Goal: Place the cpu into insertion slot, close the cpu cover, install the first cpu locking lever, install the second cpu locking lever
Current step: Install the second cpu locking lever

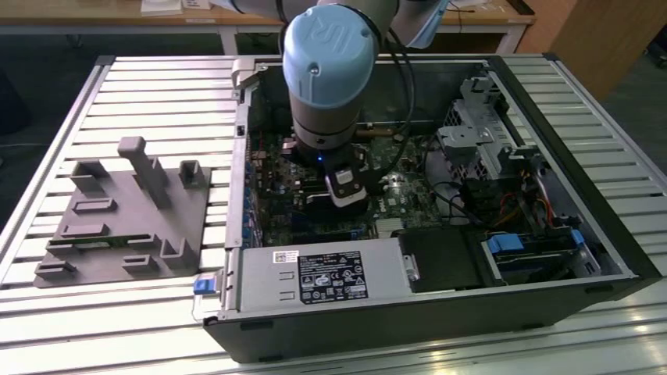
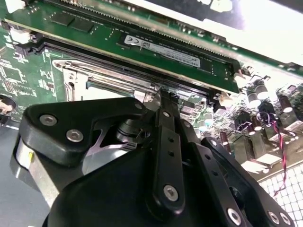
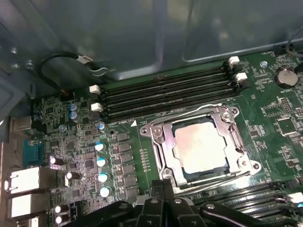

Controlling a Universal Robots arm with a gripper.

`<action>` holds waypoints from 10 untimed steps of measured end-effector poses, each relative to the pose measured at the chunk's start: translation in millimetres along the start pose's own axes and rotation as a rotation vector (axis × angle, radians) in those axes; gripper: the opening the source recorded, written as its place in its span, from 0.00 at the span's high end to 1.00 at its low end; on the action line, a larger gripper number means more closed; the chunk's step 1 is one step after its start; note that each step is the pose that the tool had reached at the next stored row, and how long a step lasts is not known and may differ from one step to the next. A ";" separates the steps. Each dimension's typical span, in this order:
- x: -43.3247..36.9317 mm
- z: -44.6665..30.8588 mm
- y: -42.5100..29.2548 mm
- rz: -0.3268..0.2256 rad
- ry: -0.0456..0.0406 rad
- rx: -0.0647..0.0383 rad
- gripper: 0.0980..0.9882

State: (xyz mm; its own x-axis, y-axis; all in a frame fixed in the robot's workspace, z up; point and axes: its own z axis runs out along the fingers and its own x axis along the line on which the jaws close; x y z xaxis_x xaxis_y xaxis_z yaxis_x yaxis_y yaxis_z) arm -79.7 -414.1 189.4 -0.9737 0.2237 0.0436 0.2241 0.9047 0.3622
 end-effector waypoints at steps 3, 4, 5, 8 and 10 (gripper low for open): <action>0.1 1.7 -0.6 0.000 0.0008 -0.005 0.99; 0.1 2.4 -0.9 0.000 0.0007 -0.005 0.99; 0.0 3.1 -1.2 0.000 0.0008 -0.005 0.99; 0.1 3.4 -1.5 0.000 0.0010 -0.004 0.99; 0.0 3.5 -1.4 0.000 0.0010 -0.004 0.99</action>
State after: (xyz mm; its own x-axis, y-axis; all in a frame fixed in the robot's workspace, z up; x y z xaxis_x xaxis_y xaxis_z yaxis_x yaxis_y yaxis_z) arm -79.9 -414.1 185.6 -0.9737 0.2236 0.0446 0.2242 0.9031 0.3663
